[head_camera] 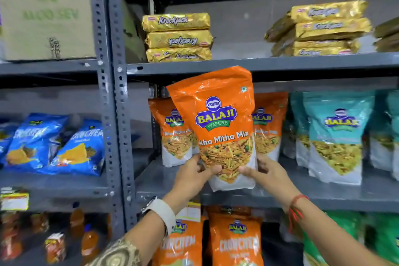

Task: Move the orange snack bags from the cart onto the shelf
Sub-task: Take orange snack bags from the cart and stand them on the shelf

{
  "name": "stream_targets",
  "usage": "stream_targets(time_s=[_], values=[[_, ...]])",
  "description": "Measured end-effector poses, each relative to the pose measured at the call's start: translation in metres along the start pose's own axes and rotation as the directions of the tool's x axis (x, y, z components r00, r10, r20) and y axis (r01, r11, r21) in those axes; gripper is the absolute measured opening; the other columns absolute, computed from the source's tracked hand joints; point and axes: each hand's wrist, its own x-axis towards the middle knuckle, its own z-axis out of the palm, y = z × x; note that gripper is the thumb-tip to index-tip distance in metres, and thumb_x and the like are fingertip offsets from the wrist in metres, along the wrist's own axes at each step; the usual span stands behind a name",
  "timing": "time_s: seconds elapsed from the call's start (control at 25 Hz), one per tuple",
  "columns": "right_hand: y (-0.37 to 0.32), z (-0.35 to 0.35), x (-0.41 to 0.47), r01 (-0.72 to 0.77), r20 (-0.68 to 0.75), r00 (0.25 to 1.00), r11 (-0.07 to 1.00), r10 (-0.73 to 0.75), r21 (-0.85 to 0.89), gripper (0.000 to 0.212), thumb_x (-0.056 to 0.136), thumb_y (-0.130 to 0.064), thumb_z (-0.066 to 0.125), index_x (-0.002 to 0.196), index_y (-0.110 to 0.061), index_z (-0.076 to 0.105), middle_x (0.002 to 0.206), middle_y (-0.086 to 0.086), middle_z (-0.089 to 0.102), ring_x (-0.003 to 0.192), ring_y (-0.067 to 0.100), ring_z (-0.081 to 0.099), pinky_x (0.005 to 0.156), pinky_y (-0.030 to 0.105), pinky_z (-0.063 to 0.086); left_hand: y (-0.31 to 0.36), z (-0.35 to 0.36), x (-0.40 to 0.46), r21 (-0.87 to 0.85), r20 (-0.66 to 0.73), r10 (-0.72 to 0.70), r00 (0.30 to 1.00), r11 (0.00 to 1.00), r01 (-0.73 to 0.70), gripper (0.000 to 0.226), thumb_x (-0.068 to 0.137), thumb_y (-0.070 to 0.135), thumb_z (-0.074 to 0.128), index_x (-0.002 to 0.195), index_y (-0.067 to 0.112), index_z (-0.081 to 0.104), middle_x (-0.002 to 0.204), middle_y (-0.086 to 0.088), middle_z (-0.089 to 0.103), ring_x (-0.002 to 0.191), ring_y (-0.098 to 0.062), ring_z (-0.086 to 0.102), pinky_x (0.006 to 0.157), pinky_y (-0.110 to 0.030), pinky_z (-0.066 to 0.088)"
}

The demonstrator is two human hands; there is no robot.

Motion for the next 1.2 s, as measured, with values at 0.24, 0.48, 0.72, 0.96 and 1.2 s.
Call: stream_targets(time_s=[0.24,0.48,0.72,0.96,1.2], values=[[0.053,0.051,0.099,-0.049,-0.021,0.999,0.992,0.047,-0.112,0.065,0.063,-0.057,0.076,0.102,-0.007,0.067,0.1,0.013,0.075,0.099,0.029,0.069,0.089,0.046,0.055,-0.073,-0.02,0.113,-0.008,0.073,-0.077,0.994,0.997,0.078,0.061,0.077,0.046,0.072,0.13,0.031,0.045,0.132,0.002,0.061,0.121,-0.019,0.057,0.1,-0.033,0.049],[0.105,0.062,0.152,-0.138,-0.081,0.989,0.975,0.125,-0.172,0.098,0.046,-0.079,0.069,0.091,0.007,0.054,0.076,0.017,0.06,0.072,0.022,0.058,0.069,0.035,0.045,-0.111,-0.004,0.177,0.025,0.129,-0.111,0.985,0.994,0.109,0.057,0.086,0.035,0.067,0.135,0.02,0.041,0.13,0.003,0.053,0.126,-0.021,0.05,0.107,-0.037,0.042],[0.123,0.065,0.152,-0.197,-0.158,0.971,0.976,0.182,-0.09,0.071,0.064,-0.051,0.079,0.098,0.007,0.057,0.106,0.028,0.064,0.1,0.037,0.064,0.089,0.051,0.05,-0.122,0.0,0.201,0.171,0.183,-0.09,0.979,0.984,0.058,0.065,0.08,0.053,0.062,0.137,0.028,0.043,0.139,0.004,0.056,0.128,-0.022,0.052,0.108,-0.047,0.042],[0.101,0.069,0.134,-0.254,-0.213,0.952,0.956,0.22,-0.146,0.063,0.068,-0.041,0.08,0.12,-0.014,0.057,0.122,0.004,0.065,0.115,0.023,0.061,0.094,0.036,0.05,-0.102,-0.004,0.174,0.172,0.101,-0.059,0.993,0.984,0.041,0.048,0.087,0.043,0.064,0.129,0.024,0.052,0.125,0.005,0.064,0.119,-0.021,0.059,0.101,-0.04,0.047],[0.031,0.022,0.083,-0.18,-0.343,0.93,0.977,0.13,-0.117,0.079,0.074,-0.04,0.075,0.141,-0.021,0.039,0.14,0.005,0.052,0.128,0.019,0.05,0.105,0.034,0.043,-0.012,-0.004,0.129,0.075,-0.214,0.185,0.959,0.982,-0.173,0.069,0.081,0.044,0.071,0.139,0.015,0.047,0.127,-0.002,0.063,0.114,-0.021,0.061,0.094,-0.032,0.047]])
